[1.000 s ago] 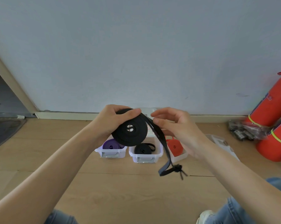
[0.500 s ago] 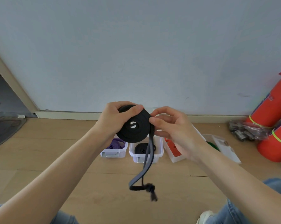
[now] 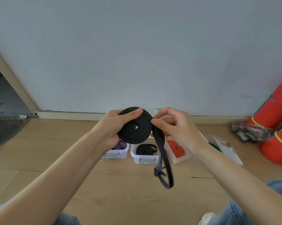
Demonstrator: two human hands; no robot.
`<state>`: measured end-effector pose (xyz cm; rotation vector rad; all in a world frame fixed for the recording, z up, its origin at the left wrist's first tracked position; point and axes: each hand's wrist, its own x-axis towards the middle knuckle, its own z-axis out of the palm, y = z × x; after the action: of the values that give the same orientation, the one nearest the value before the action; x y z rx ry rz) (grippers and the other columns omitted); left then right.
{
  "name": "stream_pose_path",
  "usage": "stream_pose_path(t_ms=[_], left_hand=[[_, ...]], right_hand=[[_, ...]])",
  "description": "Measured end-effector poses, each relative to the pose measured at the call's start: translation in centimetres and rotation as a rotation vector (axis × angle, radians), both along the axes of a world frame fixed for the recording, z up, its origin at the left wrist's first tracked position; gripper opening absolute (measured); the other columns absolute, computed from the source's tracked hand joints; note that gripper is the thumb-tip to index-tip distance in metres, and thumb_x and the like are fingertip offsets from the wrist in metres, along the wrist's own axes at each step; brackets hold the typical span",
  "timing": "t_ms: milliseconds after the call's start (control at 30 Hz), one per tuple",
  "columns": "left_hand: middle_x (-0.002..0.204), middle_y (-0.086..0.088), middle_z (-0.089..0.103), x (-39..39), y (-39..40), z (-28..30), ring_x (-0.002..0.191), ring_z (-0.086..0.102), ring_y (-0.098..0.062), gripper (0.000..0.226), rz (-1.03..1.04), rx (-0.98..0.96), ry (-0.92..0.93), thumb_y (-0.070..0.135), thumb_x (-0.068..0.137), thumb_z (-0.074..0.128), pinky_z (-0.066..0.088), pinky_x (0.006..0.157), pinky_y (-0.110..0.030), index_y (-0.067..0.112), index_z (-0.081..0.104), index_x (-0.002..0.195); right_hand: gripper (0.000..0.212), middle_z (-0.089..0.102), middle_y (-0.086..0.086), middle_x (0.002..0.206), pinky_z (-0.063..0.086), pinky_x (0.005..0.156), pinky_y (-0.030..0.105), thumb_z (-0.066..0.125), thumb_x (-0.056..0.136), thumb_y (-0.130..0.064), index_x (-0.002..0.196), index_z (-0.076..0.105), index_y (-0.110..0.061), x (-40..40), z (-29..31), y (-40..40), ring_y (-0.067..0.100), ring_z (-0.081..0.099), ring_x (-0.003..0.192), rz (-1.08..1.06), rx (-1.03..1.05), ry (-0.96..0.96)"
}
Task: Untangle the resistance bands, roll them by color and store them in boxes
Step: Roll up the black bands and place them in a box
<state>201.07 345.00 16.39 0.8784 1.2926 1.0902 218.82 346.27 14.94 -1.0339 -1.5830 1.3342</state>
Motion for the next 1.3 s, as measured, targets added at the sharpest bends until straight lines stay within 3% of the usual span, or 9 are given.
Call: stream_pose_path(t_ms=[133,233,367,533,667,800,967,1100,1300], left_hand=[[0.112,-0.028,0.063,0.8,-0.2,-0.5,0.091,0.056,-0.032,0.048,0.171,-0.035,-0.073,0.034,0.069,0.076,0.033,0.103,-0.057,-0.001,0.065,0.101],[0.11,-0.025,0.065,1.4,-0.2,-0.7,0.099,0.062,-0.038,0.038,0.239,0.009,-0.103,0.032,0.076,0.073,0.038,0.099,-0.061,0.003,0.067,0.098],[0.102,-0.019,0.07,0.6,0.4,-0.3,0.102,0.064,-0.036,0.024,0.038,0.084,0.111,0.03,0.084,0.065,0.049,0.09,-0.044,0.01,0.069,0.097],[0.102,-0.016,0.069,0.9,-0.6,-0.5,0.102,0.062,-0.042,0.034,-0.159,0.075,0.363,0.049,0.076,0.063,0.043,0.094,-0.058,0.024,0.069,0.098],[0.092,-0.01,0.072,0.1,0.3,0.0,0.086,0.067,-0.026,0.024,0.023,0.134,0.168,0.029,0.089,0.059,0.058,0.072,-0.035,0.011,0.067,0.102],[0.083,-0.004,0.072,-0.5,0.7,0.2,0.071,0.068,-0.012,0.02,0.164,0.121,0.003,0.026,0.09,0.057,0.054,0.056,-0.02,0.009,0.067,0.096],[0.108,-0.016,0.067,1.1,0.5,-0.6,0.097,0.063,-0.03,0.027,0.284,0.067,-0.069,0.032,0.09,0.058,0.048,0.092,-0.05,0.009,0.065,0.102],[0.096,-0.009,0.069,2.1,0.4,-1.1,0.09,0.065,-0.023,0.02,0.33,0.116,-0.102,0.028,0.092,0.055,0.054,0.083,-0.038,0.011,0.064,0.098],[0.102,-0.01,0.069,1.9,0.3,-1.1,0.097,0.065,-0.026,0.026,0.355,0.098,-0.086,0.032,0.092,0.055,0.049,0.093,-0.047,0.012,0.063,0.106]], right_hand=[[0.022,0.073,0.011,0.077,0.057,0.078,0.04,0.067,0.083,-0.014,0.097,0.052,-0.006,-0.7,-0.8,-0.6,0.026,0.071,0.074,-0.006,-0.011,0.021],[0.028,0.072,0.015,0.076,0.059,0.072,0.036,0.067,0.083,-0.009,0.102,0.048,-0.008,-0.8,-0.9,-0.9,0.029,0.071,0.069,0.018,-0.053,0.093],[0.02,0.071,0.011,0.071,0.054,0.062,0.023,0.067,0.083,-0.008,0.101,0.061,-0.016,0.3,-0.4,-0.2,0.018,0.067,0.062,-0.019,0.008,0.016],[0.024,0.071,0.012,0.084,0.054,0.08,0.029,0.064,0.087,-0.015,0.105,0.067,-0.03,0.2,-0.6,-0.3,0.021,0.068,0.081,0.021,0.056,-0.044],[0.023,0.068,0.004,0.075,0.053,0.063,0.024,0.064,0.087,-0.016,0.109,0.06,-0.021,0.4,-0.3,-0.1,0.015,0.064,0.067,0.052,-0.027,0.029],[0.015,0.064,-0.001,0.066,0.044,0.051,0.018,0.059,0.09,-0.012,0.103,0.052,-0.013,-0.2,-0.6,-0.4,0.011,0.052,0.052,0.041,-0.032,0.039],[0.013,0.069,0.002,0.072,0.057,0.062,0.033,0.048,0.096,-0.012,0.108,0.042,-0.011,-1.4,-1.6,-0.8,0.021,0.065,0.058,0.046,-0.042,0.117],[0.011,0.07,0.004,0.069,0.058,0.07,0.044,0.053,0.094,-0.013,0.103,0.045,-0.013,-1.6,-2.0,-1.1,0.025,0.069,0.065,-0.052,-0.016,0.191],[0.025,0.072,0.008,0.073,0.059,0.069,0.036,0.067,0.085,-0.016,0.102,0.048,-0.016,-1.7,-1.9,-1.5,0.023,0.069,0.067,-0.056,-0.039,0.184]])
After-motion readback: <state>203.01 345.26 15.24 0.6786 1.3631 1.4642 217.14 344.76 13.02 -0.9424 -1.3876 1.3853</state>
